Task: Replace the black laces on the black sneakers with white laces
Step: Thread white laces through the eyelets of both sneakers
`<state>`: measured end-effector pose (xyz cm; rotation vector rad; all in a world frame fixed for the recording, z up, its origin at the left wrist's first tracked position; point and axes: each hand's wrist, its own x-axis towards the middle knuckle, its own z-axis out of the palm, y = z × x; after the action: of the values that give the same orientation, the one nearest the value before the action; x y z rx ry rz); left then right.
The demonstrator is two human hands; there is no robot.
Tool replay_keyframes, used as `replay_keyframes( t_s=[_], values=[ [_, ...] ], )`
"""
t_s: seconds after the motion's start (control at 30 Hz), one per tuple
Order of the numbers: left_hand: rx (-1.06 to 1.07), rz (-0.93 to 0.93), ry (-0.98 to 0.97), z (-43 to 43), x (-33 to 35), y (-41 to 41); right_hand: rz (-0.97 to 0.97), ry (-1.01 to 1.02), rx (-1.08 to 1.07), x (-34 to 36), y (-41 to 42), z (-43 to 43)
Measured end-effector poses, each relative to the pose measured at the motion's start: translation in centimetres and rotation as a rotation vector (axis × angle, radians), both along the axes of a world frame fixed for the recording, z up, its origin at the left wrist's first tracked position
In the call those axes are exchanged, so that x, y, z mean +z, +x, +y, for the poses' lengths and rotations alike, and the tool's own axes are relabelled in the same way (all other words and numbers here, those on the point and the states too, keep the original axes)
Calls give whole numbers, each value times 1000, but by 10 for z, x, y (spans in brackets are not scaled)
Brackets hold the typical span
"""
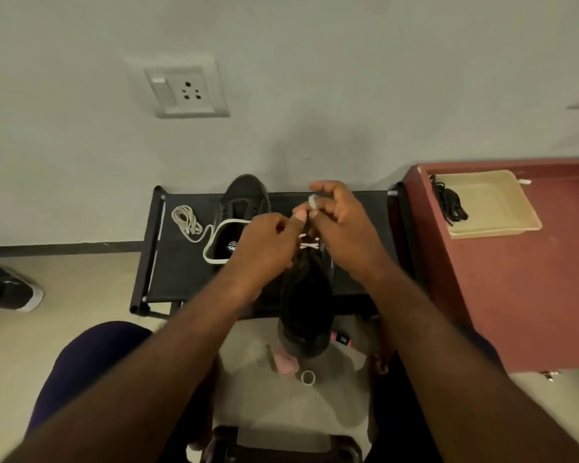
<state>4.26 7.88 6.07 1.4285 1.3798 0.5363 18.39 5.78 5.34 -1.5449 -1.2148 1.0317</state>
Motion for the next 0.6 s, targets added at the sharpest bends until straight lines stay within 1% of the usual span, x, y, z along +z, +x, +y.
replay_keyframes(
  t_s=[0.07,0.1,0.13,0.17,0.2,0.23,0.3,0.33,0.4,0.5,0.6],
  values=[
    [80,-367,-304,-10,10,-1,-52,34,54,9,-11,-22],
    [105,-539,-389,-14,13,0,-73,28,103,9,-14,-34],
    [144,-675,-425,-15,18,2,-112,19,152,8,-15,-43],
    [207,-751,-423,-17,24,3,-178,12,177,9,-16,-54],
    [281,-787,-409,-16,31,4,-213,0,165,8,-14,-62],
    [348,-779,-378,-17,40,3,-210,-15,105,9,-10,-71],
    [413,-694,-318,-15,50,-2,-115,-25,-105,7,2,-83],
    [400,-618,-278,-15,54,-6,-61,-22,-208,5,8,-88],
    [334,-490,-207,-18,58,-13,34,-15,-347,-3,19,-93],
    [283,-369,-108,-26,65,-18,97,-23,-463,-10,28,-90],
    [324,-308,51,-32,72,-26,114,-42,-509,-16,34,-90]
  ],
)
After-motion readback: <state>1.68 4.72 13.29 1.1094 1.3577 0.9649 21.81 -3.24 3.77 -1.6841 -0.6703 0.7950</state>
